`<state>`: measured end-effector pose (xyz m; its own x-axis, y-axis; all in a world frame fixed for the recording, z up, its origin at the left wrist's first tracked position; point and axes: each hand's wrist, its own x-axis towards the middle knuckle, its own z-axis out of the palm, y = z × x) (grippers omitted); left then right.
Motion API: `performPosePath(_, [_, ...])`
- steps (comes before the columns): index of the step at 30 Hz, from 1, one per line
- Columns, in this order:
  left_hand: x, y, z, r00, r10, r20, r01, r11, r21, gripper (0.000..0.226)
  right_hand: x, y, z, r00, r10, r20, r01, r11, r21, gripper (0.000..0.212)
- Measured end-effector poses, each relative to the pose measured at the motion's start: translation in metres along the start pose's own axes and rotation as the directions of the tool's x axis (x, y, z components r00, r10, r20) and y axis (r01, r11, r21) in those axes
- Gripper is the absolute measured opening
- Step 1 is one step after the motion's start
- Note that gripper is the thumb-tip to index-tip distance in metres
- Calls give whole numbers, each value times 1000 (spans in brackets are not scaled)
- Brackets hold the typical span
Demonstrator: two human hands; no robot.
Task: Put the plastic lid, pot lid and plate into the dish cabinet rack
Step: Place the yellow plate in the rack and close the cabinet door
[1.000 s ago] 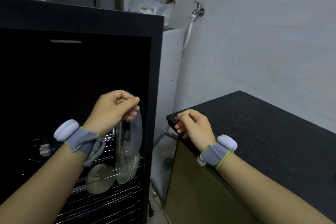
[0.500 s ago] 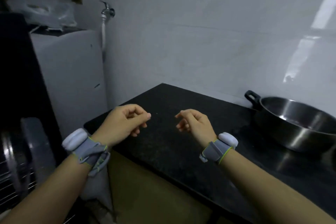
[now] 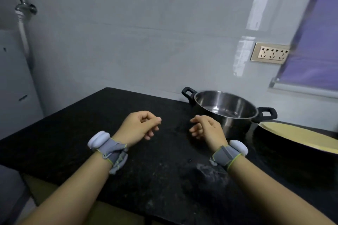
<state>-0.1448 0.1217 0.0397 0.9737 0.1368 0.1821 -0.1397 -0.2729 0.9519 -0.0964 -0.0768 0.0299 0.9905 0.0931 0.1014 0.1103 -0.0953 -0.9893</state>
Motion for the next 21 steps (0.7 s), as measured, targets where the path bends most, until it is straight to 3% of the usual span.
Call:
performPosePath(13, [30, 3, 116, 998, -20, 59, 27, 992, -121, 33, 6, 35, -122, 965, 66, -254, -52, 997, 60, 26])
performPosePath(21, [34, -6, 152, 995, -50, 91, 58, 994, -87, 27, 26, 64, -184, 871, 334, -359, -243, 930, 275, 35])
